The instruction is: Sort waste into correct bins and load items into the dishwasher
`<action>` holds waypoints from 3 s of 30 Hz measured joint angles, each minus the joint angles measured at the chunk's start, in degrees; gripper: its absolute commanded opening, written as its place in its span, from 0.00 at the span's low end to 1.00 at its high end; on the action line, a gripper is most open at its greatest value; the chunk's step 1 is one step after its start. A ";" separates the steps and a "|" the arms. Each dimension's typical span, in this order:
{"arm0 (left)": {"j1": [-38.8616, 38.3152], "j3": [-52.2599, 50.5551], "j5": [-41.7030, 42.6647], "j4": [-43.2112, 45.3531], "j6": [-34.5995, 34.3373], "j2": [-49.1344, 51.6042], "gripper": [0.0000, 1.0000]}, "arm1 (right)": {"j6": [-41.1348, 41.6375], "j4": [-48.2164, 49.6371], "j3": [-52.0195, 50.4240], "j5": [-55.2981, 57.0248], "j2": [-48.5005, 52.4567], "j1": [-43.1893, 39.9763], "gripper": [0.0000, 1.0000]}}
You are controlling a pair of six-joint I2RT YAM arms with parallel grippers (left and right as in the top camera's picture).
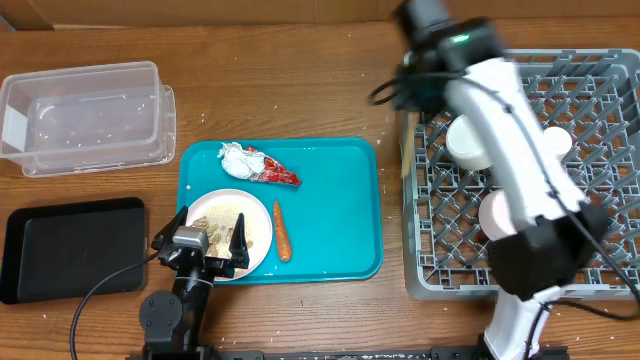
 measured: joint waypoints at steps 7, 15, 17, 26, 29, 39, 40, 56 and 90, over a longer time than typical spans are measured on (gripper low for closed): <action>0.00 0.00 0.00 0.00 -0.02 0.00 1.00 | -7.85 5.60 -2.03 -2.62 -0.66 -7.37 0.04; 0.00 0.00 -0.02 0.00 0.00 0.00 1.00 | -9.79 14.86 -12.50 -7.30 1.27 -7.52 0.80; 0.00 0.00 0.00 0.00 -0.02 0.00 1.00 | -10.54 14.71 -13.55 -8.46 1.86 -7.54 0.99; 0.00 0.00 -0.02 0.00 0.00 0.00 1.00 | -8.83 10.16 -13.73 -11.32 1.46 -7.15 1.00; 0.00 0.00 0.00 0.00 0.00 0.00 1.00 | -8.31 10.10 -13.73 -13.42 -1.07 -5.99 1.00; 0.00 0.00 0.00 0.00 0.00 0.00 1.00 | -3.08 11.23 -12.94 -19.63 -10.25 2.69 1.00; 0.00 0.00 -0.02 0.00 -0.02 0.00 1.00 | -2.82 12.55 -13.25 -20.17 -10.12 3.98 1.00; 0.00 0.00 0.00 0.00 0.00 0.00 1.00 | 2.01 36.76 -28.35 -20.06 -8.07 20.61 1.00; 0.00 0.00 -0.02 0.00 0.00 0.00 1.00 | 2.54 40.85 -28.98 -19.69 5.88 20.48 0.74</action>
